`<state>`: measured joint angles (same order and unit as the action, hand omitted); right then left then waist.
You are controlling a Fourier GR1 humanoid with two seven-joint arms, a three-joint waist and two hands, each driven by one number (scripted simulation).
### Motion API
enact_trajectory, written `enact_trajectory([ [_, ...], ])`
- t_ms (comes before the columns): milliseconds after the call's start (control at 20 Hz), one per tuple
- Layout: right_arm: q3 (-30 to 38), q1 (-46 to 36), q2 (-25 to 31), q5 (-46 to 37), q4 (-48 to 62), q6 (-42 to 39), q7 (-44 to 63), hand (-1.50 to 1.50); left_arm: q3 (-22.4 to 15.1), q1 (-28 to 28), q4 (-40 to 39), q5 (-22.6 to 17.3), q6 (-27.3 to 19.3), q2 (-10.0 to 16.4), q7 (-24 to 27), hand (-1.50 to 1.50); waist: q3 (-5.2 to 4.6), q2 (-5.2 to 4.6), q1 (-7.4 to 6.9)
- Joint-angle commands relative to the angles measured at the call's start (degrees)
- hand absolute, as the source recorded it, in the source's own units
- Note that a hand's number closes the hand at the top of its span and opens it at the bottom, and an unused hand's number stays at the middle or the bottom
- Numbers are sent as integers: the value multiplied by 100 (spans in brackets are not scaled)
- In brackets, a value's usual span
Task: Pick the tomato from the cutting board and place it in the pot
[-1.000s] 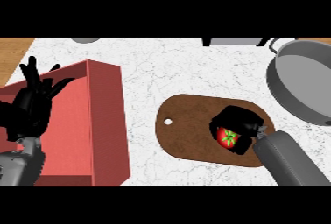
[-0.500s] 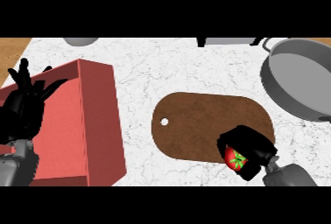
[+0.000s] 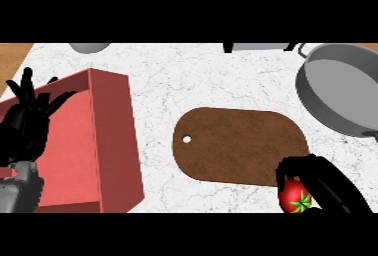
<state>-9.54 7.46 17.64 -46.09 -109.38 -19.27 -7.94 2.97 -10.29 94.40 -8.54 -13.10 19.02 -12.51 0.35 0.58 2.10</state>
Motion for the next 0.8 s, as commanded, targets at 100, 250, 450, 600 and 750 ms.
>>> enact_trajectory([
  [100, 1242, -25, -453, 839, -1223, 404, 576, 150, -83, 225, 119, -36, -47, -237, 64, 0, -39, -21, -81],
  [250, 1799, -95, -573, 1279, -1749, 482, 851, 150, -161, 92, -62, 28, -60, -333, 146, 0, -39, -34, -54],
  [450, 2722, -836, -264, 1719, -1232, 415, 1192, 150, -58, 197, -27, -102, 188, -237, 151, 0, -37, -55, -197],
  [600, 3195, -1385, 61, 1970, -576, 371, 1306, 150, -96, 124, 129, -90, 195, -246, -59, 0, -35, -60, -236],
  [750, 3077, -1641, 19, 1944, -248, 466, 1394, 150, 31, -145, -107, -109, 251, -265, -9, 0, -36, -64, -227],
])
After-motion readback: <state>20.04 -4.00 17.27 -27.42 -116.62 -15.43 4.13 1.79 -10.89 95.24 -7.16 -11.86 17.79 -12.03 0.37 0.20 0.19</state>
